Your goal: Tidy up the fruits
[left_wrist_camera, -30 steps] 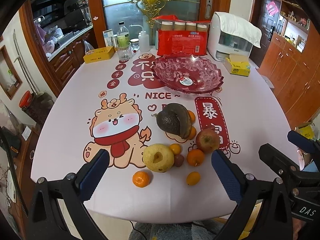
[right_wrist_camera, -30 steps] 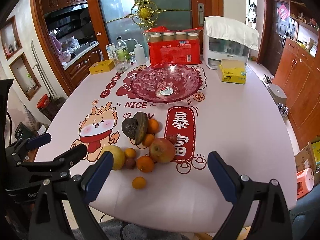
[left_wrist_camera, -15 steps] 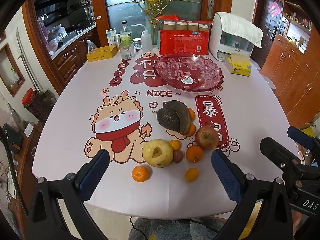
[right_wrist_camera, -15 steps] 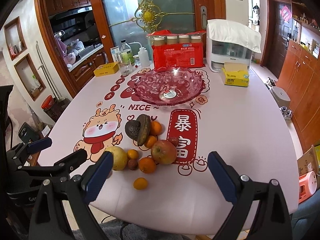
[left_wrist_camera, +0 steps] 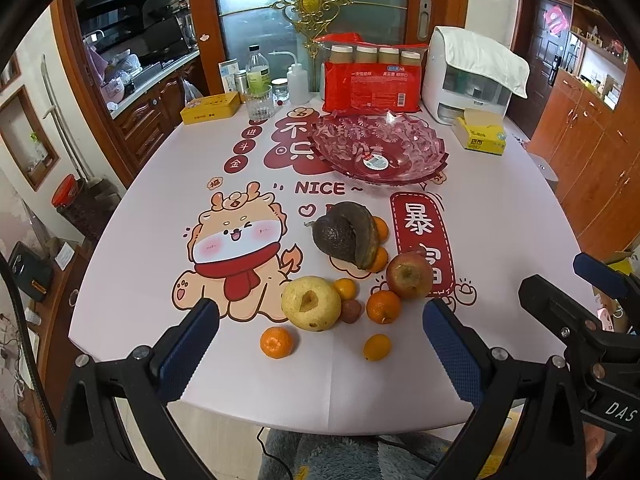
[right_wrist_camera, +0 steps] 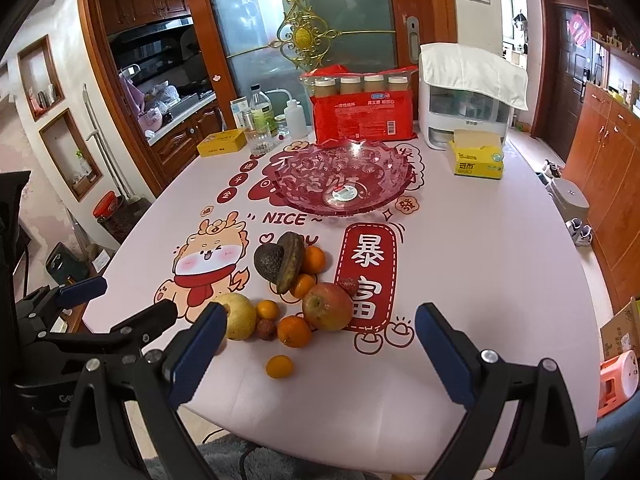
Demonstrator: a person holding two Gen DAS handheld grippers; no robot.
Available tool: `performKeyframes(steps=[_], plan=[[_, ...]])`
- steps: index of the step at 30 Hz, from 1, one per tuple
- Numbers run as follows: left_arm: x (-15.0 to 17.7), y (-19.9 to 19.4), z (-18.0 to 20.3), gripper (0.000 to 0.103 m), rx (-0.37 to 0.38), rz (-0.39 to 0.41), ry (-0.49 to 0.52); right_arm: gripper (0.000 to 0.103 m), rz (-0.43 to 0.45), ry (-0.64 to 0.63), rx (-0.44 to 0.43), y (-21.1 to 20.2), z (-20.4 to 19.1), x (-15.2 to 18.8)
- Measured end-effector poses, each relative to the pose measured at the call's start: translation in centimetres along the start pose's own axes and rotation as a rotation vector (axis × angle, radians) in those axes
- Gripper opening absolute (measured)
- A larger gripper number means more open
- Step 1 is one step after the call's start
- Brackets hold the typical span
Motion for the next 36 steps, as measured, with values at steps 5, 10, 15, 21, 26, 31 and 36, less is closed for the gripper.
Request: performKeyframes(steps=[5, 10, 15, 21, 26, 31, 36], plan=[[0.0, -0.2, 0.4, 0.101, -0.006, -0.007, 0.001, 0.096, 0.003, -0.007, -0.004, -0.1, 0.2, -0.1], [-0.4, -0.2, 0.7, 0.101, -0.028, -0.017, 0.016, 0.096, -0.001, -0.005, -0.006, 0.1, 0.1, -0.2], [-1.0, 0.4, 0.3, 0.101, -0.008, -0.044, 0.027, 0.096, -0.022, -0.002, -0.001, 0.8, 0.0, -0.5], [-1.5, 1.9, 0.2, 0.101, -0.005, -0.070, 0.052, 0.096, -0.052, 0.008, 0.011, 2.3, -0.1, -1.0], [-2.3, 3.3, -0.2, 0.101, 0.009, -0.096, 0.073, 0.096, -0.075, 0.025, 0.024, 3.6, -0.2, -1.8], [-3.0, 5.0, -1.5, 0.101, 0.043, -0.132, 0.081, 0.096, -0.092, 0.026, 0.050, 5.0, -0.6, -2.8], [-3.2, 7.0, -3.3, 0.101, 0.076, -0.167, 0.078, 0.096, -0.131, 0.033, 0.055, 6.9, -0.4, -3.5]])
Point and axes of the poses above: each gripper's, at about its wrist camera, not at the fingertips, and y roughly the way its jaws point, z to its right, x to its underside, the point moved 1 cm from there along y, roughly the way its jaws point, and after that the axes turned 11 degrees about -z, right-handed, at the moved point
